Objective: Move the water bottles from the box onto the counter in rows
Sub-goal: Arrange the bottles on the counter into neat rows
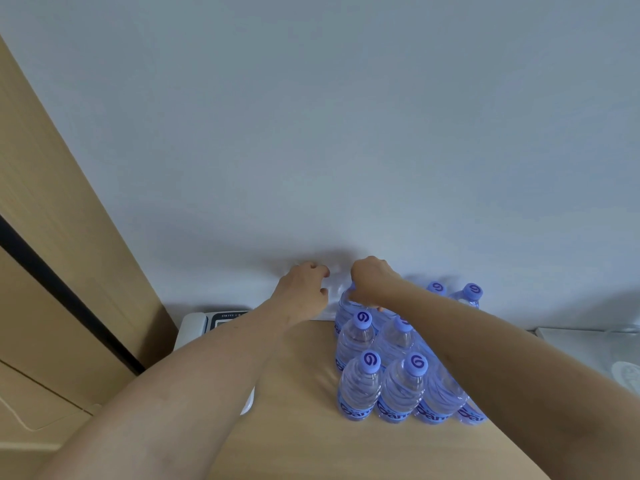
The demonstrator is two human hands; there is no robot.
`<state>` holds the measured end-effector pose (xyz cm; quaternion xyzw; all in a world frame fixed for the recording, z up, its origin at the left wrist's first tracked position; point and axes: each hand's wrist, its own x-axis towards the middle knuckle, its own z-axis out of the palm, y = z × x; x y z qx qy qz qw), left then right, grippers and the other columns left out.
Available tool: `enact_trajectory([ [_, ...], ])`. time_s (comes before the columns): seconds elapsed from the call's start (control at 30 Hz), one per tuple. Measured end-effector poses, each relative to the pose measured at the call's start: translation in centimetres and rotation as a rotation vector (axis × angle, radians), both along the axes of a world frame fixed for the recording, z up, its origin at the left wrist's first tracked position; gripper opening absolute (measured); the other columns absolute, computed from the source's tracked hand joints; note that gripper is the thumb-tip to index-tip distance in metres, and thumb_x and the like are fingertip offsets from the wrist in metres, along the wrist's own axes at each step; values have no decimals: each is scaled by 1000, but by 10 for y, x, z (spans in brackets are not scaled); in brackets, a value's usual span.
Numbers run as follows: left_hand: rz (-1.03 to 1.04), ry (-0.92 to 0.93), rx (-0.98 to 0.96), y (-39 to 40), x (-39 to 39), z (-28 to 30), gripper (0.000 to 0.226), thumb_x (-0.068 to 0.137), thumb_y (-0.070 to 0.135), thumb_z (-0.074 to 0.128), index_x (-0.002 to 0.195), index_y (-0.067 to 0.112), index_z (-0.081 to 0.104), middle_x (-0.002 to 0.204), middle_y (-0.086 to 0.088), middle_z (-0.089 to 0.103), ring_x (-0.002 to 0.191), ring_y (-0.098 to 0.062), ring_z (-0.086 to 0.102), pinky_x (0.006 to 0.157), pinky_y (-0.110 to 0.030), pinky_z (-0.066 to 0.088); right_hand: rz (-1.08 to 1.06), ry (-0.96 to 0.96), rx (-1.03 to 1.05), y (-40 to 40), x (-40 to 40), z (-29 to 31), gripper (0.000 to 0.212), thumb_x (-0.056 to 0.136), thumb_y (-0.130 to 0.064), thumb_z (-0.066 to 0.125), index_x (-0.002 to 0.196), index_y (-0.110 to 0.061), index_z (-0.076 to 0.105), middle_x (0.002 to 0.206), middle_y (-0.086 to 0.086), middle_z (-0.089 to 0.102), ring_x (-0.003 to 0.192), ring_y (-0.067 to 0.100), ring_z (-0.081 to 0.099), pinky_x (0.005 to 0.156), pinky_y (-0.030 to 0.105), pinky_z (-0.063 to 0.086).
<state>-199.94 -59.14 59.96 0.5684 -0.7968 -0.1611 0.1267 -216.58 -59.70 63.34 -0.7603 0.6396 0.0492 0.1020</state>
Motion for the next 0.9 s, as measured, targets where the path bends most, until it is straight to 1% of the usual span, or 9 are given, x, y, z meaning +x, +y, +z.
enact_trajectory([
  [0.1,6,-13,-1,0,0,-1,41,92,21,52,133,17,52,138,-6,50,122,-27,49,99,-40,45,24,35,54,-1,1,7,27,75,-8,64,56,-9,46,51,5,46,44,23,53,41,22,44],
  [0.17,8,-20,0,0,0,-2,41,93,22,52,134,17,52,138,-6,50,122,-27,49,99,-40,45,45,62,60,-2,0,8,26,72,-7,65,55,-9,45,52,6,42,50,26,48,43,24,40],
  [0.3,8,-23,5,1,1,-3,42,93,22,52,134,17,51,139,-6,49,122,-27,49,100,-41,45,92,86,16,0,-1,7,32,75,-11,65,55,-10,40,57,4,35,53,23,34,44,25,27],
  [0.43,11,-10,-4,0,2,-3,42,92,22,53,134,17,52,140,-4,50,121,-25,51,99,-38,46,106,112,14,-1,1,7,32,79,-9,65,57,-10,42,61,5,37,55,22,36,46,27,31],
  [0.53,13,-11,-6,1,2,-3,42,92,22,54,134,18,52,139,-3,50,121,-25,51,99,-38,46,126,148,7,-2,1,7,3,79,-6,65,78,-3,64,76,9,55,60,23,47,52,28,40],
  [0.6,12,-15,-9,0,2,-3,42,92,22,53,134,18,52,139,-4,50,121,-25,51,99,-38,46,148,157,4,-3,0,6,13,79,-6,65,90,-3,69,87,13,62,63,24,51,54,29,43],
  [0.7,9,-23,-5,1,0,-2,41,93,23,53,134,18,52,139,-3,50,120,-25,51,98,-38,46,167,171,-9,-1,-2,6,11,79,-6,64,88,-2,69,81,12,60,64,24,50,55,29,42],
  [0.77,6,-34,-4,2,-2,-1,41,93,23,53,133,18,52,138,-4,50,119,-25,51,98,-39,47,165,167,-21,0,-4,5,10,79,-6,63,87,-3,67,80,10,58,69,27,55,56,30,44],
  [0.9,-8,-51,1,3,-7,5,40,93,23,53,133,18,52,137,-5,51,119,-26,51,98,-40,47,144,127,-41,6,-10,2,34,84,-16,63,117,-12,65,113,9,62,92,28,63,73,32,53],
])
